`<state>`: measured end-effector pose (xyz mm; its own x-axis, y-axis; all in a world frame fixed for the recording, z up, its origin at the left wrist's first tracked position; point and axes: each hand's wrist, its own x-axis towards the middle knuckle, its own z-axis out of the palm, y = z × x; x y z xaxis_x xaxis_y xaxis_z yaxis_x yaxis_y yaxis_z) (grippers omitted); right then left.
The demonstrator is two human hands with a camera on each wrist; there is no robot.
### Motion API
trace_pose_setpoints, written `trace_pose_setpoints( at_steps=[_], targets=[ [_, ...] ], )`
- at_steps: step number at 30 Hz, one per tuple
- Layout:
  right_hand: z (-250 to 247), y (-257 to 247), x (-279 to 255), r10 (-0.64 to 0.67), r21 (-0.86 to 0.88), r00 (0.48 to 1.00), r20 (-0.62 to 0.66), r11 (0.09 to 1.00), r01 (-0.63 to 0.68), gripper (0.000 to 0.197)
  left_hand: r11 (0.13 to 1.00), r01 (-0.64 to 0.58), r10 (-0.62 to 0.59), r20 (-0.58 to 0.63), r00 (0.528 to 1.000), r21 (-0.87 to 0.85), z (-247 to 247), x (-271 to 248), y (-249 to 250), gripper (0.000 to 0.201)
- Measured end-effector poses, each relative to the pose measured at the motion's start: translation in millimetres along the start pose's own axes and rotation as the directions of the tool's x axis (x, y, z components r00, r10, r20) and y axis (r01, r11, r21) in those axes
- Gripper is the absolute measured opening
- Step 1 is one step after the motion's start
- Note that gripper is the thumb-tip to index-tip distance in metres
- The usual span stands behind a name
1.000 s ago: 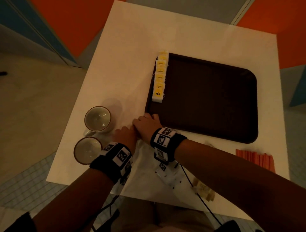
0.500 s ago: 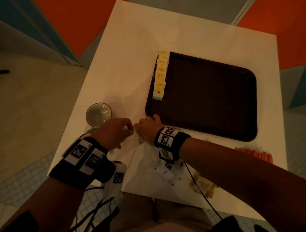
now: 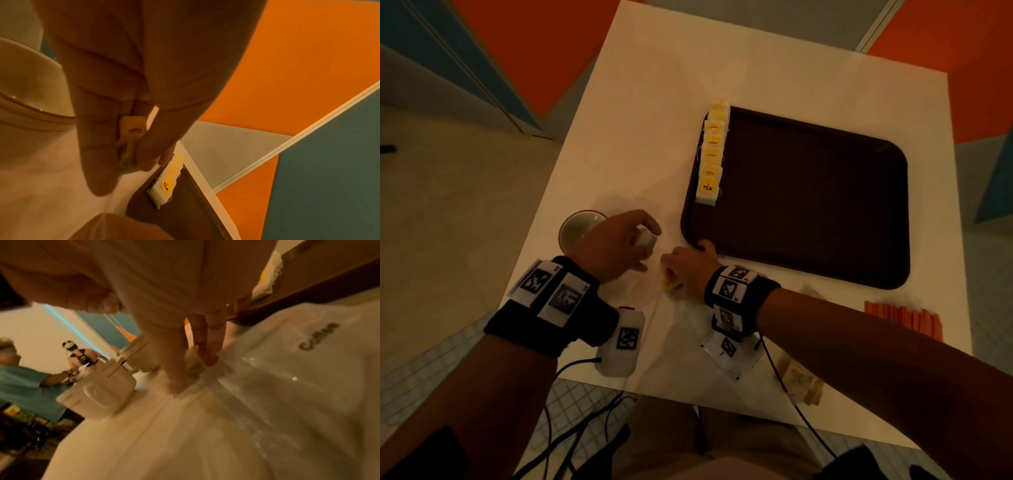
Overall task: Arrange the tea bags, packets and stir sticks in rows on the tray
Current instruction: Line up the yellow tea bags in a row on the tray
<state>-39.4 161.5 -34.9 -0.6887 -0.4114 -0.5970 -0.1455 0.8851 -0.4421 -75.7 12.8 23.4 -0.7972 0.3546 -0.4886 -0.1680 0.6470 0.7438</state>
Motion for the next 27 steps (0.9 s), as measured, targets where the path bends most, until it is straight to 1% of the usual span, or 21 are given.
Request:
trace_pose_setpoints(
  at_steps=[2, 3, 7, 9, 11, 13, 14, 16, 17, 19, 20, 21, 23, 25, 26, 27],
  targets=[
    [-1.1, -0.1, 0.1, 0.011, 0.016, 1.000, 0.013, 1.000, -0.012, 0.029, 0.999, -0.016, 0.015, 0.026, 1.000, 0.050, 1.0, 3.6, 0.7, 0.014],
    [-1.7, -0.5, 0.6, 0.017, 0.010, 1.000, 0.018, 1.000, -0.017, 0.028, 0.998, -0.019, 0.017, 0.035, 0.999, 0.061, 1.5, 4.8, 1.7, 0.016],
    [-1.1, -0.6, 2.5, 0.005, -0.027, 0.999, 0.033, 1.000, -0.004, 0.016, 0.994, -0.039, 0.037, 0.021, 0.999, 0.104, 4.6, 11.0, 0.7, 0.038],
    [-1.0, 0.4, 2.1, -0.008, -0.001, 1.000, 0.003, 1.000, 0.008, 0.012, 0.991, -0.044, 0.044, 0.001, 0.999, 0.128, 5.1, 14.5, -1.4, 0.044],
    [-1.8, 2.2, -0.4, -0.008, 0.049, 0.999, -0.053, 0.999, 0.011, 0.011, 0.990, -0.030, 0.035, -0.031, 0.999, 0.135, 5.4, 20.2, -5.3, 0.050],
    [-4.1, 5.5, -4.2, -0.007, 0.160, 0.991, -0.132, 0.987, 0.028, 0.012, 0.990, -0.010, 0.023, -0.090, 0.996, 0.138, 5.6, 26.0, -7.9, 0.055],
    [-6.4, 8.4, -7.9, 0.006, 0.265, 0.984, -0.175, 0.963, 0.041, 0.012, 0.990, -0.005, 0.022, -0.122, 0.992, 0.144, 5.8, 28.6, -8.3, 0.056],
    [-15.2, 15.5, -17.4, 0.069, 0.474, 0.963, -0.259, 0.878, 0.064, 0.020, 0.985, -0.012, 0.040, -0.164, 0.986, 0.169, 6.5, 33.6, -6.9, 0.050],
    [-20.7, 20.9, -22.0, 0.103, 0.533, 0.943, -0.317, 0.841, 0.088, 0.022, 0.983, -0.024, 0.054, -0.163, 0.985, 0.181, 7.7, 36.6, -5.5, 0.044],
    [-31.5, 32.1, -29.6, 0.149, 0.584, 0.901, -0.408, 0.801, 0.133, 0.022, 0.983, -0.022, 0.045, -0.127, 0.991, 0.183, 11.1, 42.3, -0.6, 0.036],
    [-35.8, 37.8, -32.0, 0.152, 0.599, 0.894, -0.421, 0.787, 0.149, 0.024, 0.987, -0.010, 0.025, -0.090, 0.996, 0.162, 13.1, 45.0, 2.3, 0.035],
    [-38.3, 42.5, -33.0, 0.146, 0.611, 0.897, -0.417, 0.776, 0.158, 0.026, 0.995, 0.005, -0.001, -0.037, 0.999, 0.104, 15.3, 47.6, 5.3, 0.034],
    [-39.8, 50.1, -32.9, 0.139, 0.621, 0.911, -0.389, 0.770, 0.148, 0.026, 0.994, 0.062, -0.054, 0.085, 0.995, -0.088, 21.1, 52.2, 12.3, 0.032],
    [-38.9, 56.7, -31.1, 0.177, 0.625, 0.911, -0.374, 0.773, 0.107, 0.025, 0.957, 0.144, -0.107, 0.156, 0.982, -0.251, 29.7, 57.5, 20.3, 0.023],
    [-37.7, 60.6, -29.8, 0.201, 0.617, 0.906, -0.373, 0.783, 0.080, 0.025, 0.933, 0.186, -0.136, 0.176, 0.975, -0.308, 34.6, 62.3, 23.2, 0.018],
    [-36.3, 64.4, -28.6, 0.219, 0.599, 0.903, -0.369, 0.799, 0.051, 0.025, 0.919, 0.219, -0.165, 0.185, 0.969, -0.328, 38.6, 68.2, 24.5, 0.015]
  ],
)
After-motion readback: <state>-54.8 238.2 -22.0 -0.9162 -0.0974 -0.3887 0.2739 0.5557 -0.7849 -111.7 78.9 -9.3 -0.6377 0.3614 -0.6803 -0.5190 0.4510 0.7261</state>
